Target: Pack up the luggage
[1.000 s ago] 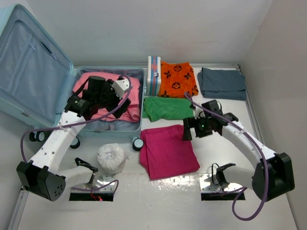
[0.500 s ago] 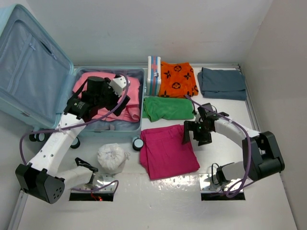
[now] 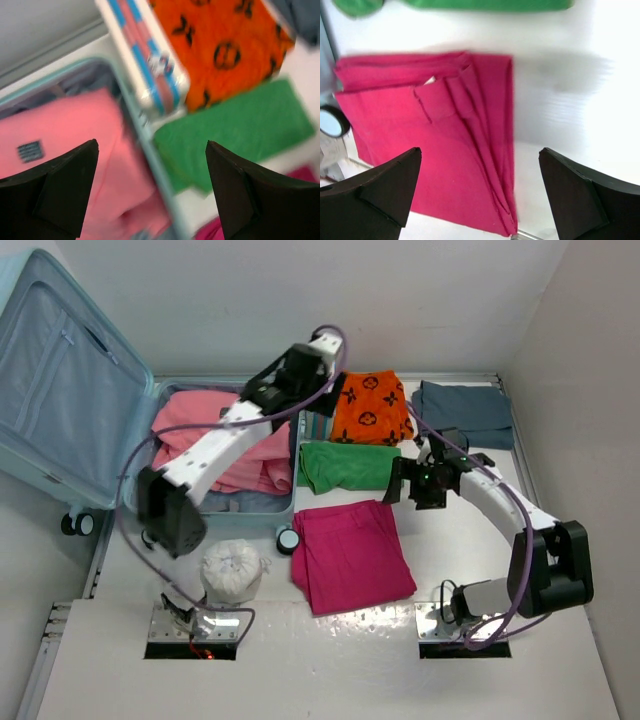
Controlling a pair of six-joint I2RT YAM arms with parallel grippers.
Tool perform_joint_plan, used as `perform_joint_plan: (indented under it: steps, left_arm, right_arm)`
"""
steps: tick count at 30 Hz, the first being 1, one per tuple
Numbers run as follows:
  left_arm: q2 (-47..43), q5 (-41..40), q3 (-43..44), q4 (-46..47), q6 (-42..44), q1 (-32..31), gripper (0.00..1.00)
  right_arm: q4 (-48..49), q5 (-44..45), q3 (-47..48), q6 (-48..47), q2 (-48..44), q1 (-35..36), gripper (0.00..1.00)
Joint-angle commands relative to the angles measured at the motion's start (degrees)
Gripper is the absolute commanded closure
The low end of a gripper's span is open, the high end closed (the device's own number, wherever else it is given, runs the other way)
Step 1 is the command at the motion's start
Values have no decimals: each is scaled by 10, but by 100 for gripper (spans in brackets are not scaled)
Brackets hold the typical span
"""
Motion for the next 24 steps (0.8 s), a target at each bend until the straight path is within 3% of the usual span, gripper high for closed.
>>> perform_joint_plan:
  steps: [1,3,7,12,16,24]
  left_arm:
    - [132,-147,153,-50,-135,-29,10]
    - [199,-147,273,-97,-171,-22,9]
    - [304,-173,351,-92,-240,-11,8]
    - [358,-237,372,-79,-260,-6,8]
    - [375,-242,372,-55,-241,0,8]
    - [406,-170,367,-24,-236,11,10]
  right_arm:
    - [-5,9,28,-7,-17,-37,1]
    - [-6,8,30,-7,-18,-48,1]
    - [2,5,22,-3,-27,-86,1]
    - [8,1,18,0,-33,-112,1]
    - [9,-2,14,0,-33,-114,1]
    - [19,-4,28,1,-17,-142,1]
